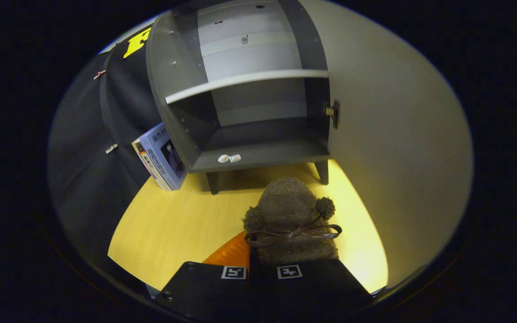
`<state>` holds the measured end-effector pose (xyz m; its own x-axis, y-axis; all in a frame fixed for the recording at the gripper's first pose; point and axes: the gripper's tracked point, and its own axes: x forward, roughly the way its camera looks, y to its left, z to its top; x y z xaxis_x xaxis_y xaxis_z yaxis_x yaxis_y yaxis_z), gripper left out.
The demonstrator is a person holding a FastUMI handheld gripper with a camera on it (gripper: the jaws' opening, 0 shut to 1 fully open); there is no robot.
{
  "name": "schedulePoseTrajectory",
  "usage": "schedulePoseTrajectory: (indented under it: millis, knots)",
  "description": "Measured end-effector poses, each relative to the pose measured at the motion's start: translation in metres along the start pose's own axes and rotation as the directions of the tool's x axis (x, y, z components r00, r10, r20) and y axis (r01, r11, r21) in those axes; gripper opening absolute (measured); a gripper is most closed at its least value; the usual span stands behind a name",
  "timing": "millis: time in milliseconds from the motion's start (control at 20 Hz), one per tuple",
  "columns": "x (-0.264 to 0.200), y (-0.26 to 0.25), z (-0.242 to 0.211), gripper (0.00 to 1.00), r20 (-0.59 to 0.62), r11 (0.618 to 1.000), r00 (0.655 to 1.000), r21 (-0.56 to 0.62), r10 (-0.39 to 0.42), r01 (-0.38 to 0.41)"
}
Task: Open the shoe cabinet door, grab the shoes and put them into the shoe cabinet, then close the shoe cabinet door.
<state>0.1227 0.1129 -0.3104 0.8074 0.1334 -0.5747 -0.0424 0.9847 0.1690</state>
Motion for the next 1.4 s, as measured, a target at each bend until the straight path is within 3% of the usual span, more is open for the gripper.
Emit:
schedulePoseTrajectory:
  millis: [250, 500, 850, 1400]
  knots:
    - [-0.044, 0.017, 0.091, 0.10, 0.050, 1.000, 0.999, -0.020, 0.016, -0.015]
    - [-0.040, 0.048, 0.194, 0.10, 0.067, 0.998, 0.995, -0.007, 0.069, -0.069]
    - [0.040, 0.070, 0.305, 0.10, 0.081, 0.998, 0.995, -0.026, 0.060, -0.058]
    - [0.187, 0.055, 0.365, 0.10, 0.060, 0.999, 0.998, 0.047, -0.025, 0.023]
